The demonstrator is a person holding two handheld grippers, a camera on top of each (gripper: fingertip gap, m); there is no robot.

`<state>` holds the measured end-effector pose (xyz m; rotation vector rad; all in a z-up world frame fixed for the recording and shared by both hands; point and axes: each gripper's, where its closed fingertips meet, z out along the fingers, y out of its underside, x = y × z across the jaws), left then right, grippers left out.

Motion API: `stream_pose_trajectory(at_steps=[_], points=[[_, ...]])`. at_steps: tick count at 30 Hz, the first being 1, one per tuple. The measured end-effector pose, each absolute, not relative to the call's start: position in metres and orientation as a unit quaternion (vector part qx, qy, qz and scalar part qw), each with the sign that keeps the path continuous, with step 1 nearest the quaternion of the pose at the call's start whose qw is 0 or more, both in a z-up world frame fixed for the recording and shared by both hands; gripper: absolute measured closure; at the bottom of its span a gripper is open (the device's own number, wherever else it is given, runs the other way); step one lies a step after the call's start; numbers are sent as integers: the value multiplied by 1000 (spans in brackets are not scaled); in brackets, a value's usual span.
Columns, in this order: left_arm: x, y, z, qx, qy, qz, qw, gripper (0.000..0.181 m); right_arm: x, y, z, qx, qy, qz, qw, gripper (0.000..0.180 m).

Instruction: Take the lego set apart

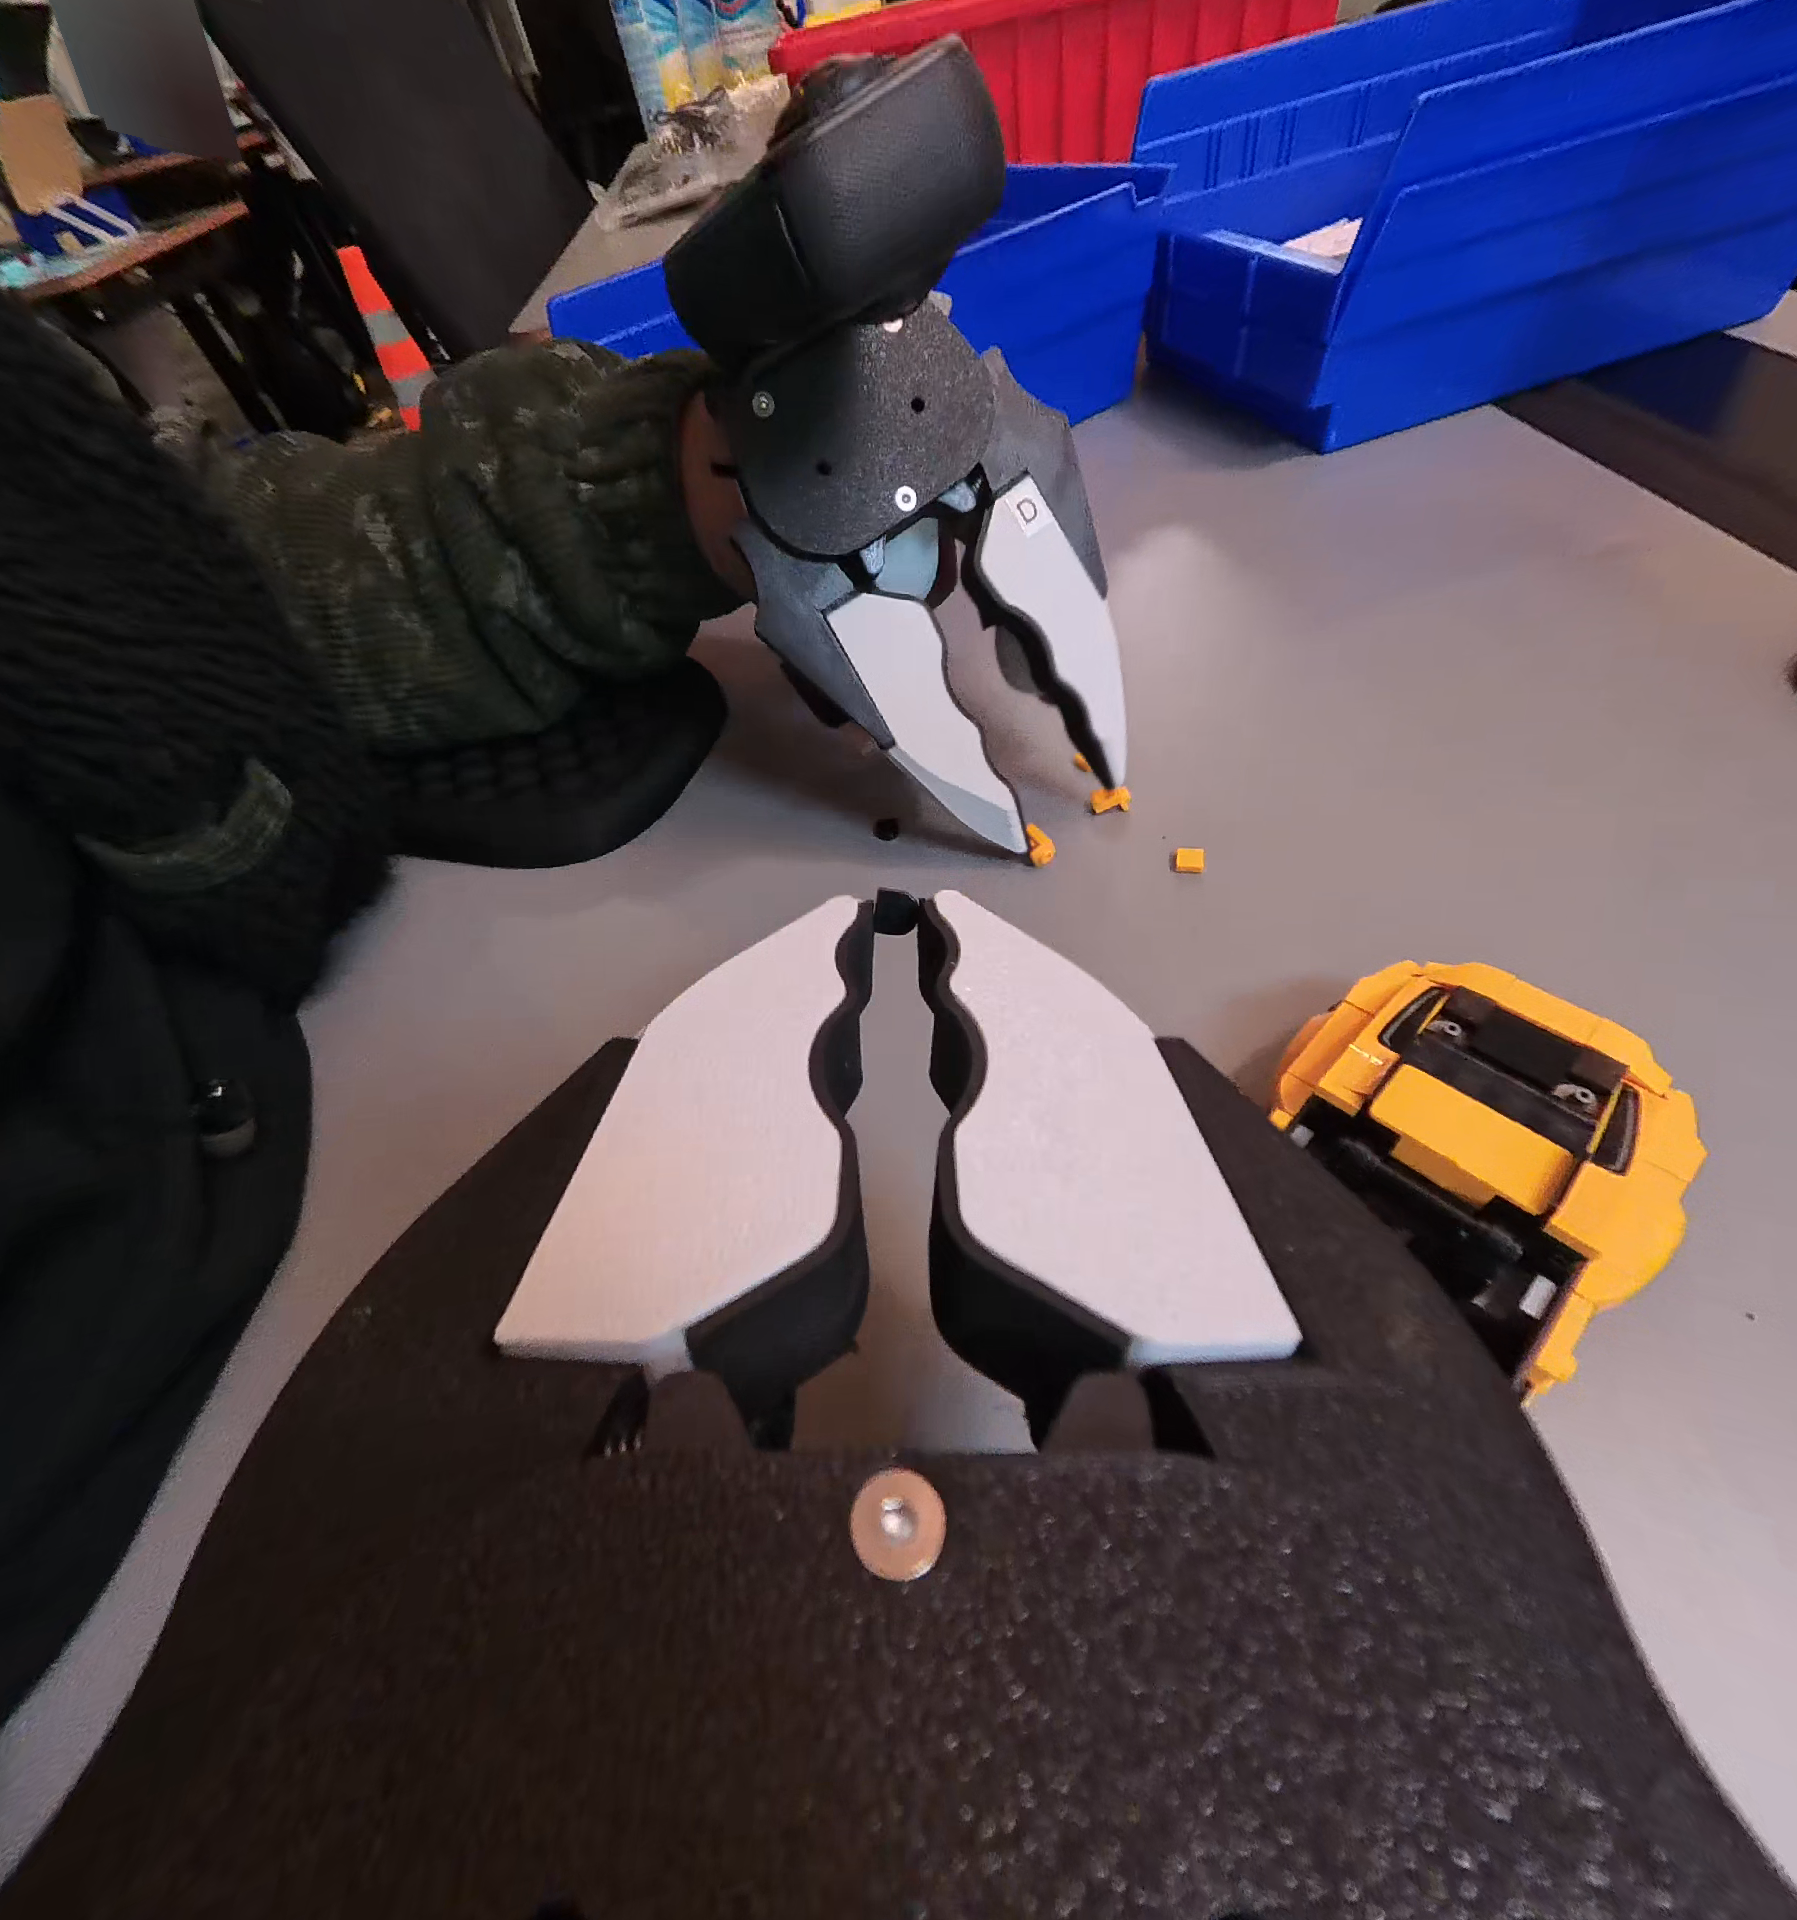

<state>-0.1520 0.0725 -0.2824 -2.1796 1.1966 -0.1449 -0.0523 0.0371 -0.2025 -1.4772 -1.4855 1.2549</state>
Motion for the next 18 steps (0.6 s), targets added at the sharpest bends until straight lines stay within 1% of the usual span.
stream_pose_trajectory(at_steps=[4,8,11,14,15,18], points=[[-161,76,-272,-828,442,-59,340,146,-52,41,-205,-576,-568,478,342,172],[-177,75,-283,-838,446,-23,313,146,-52,41,-208,-579,-570,474,340,172],[-178,73,-285,-841,445,-30,305,146,-52,40,-210,-581,-572,472,337,172],[-177,65,-286,-843,447,-56,293,139,-53,40,-211,-582,-571,472,335,172],[-179,65,-285,-844,445,-56,294,135,-53,40,-211,-583,-571,472,334,172],[-170,66,-274,-832,442,-85,324,137,-53,41,-211,-583,-569,472,337,172]])
